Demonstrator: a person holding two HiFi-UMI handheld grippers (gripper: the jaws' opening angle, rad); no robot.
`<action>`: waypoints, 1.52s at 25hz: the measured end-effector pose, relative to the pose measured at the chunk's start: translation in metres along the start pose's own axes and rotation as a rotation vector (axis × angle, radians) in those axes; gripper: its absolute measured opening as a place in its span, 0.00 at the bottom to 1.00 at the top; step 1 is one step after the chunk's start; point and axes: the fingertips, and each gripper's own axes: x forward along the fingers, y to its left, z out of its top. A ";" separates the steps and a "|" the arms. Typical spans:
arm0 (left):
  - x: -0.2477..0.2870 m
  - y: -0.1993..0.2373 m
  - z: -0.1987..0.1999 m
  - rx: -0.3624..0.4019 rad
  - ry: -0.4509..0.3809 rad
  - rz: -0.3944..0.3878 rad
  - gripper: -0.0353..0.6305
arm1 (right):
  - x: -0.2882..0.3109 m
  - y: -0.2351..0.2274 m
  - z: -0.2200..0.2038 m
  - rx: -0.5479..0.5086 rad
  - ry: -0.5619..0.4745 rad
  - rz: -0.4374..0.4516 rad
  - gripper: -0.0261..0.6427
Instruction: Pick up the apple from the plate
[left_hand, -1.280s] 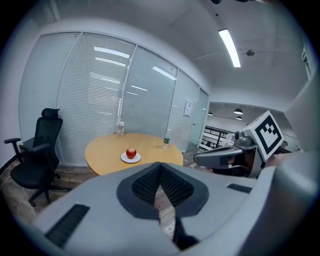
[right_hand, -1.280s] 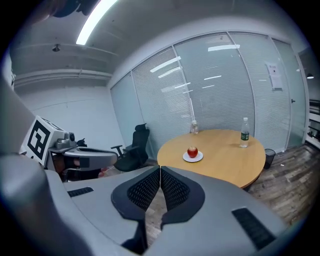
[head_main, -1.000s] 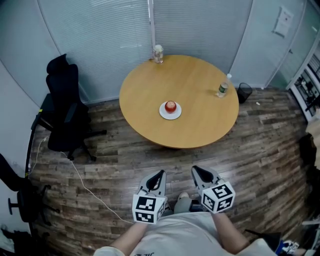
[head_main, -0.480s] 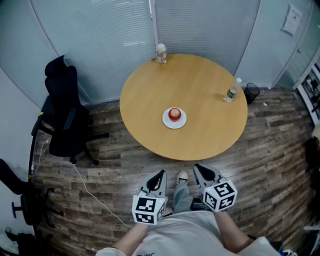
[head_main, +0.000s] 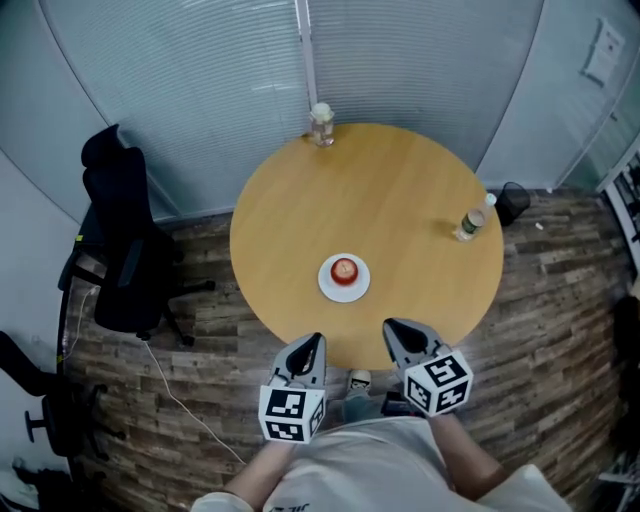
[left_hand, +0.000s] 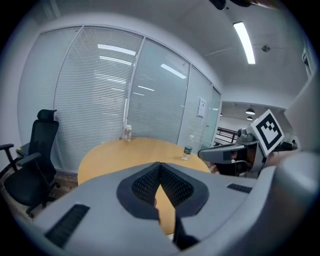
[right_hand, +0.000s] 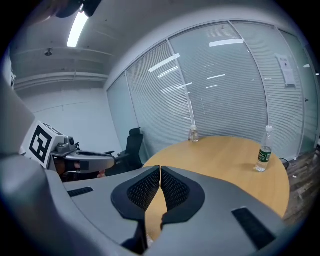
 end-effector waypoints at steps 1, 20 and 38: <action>0.008 0.003 0.003 0.001 0.003 0.007 0.06 | 0.005 -0.006 0.003 0.001 0.002 0.003 0.09; 0.072 0.028 0.033 0.048 0.050 -0.083 0.06 | 0.045 -0.048 0.021 0.067 0.025 -0.074 0.09; 0.117 0.048 0.014 0.034 0.122 -0.111 0.06 | 0.078 -0.065 0.001 0.097 0.095 -0.129 0.09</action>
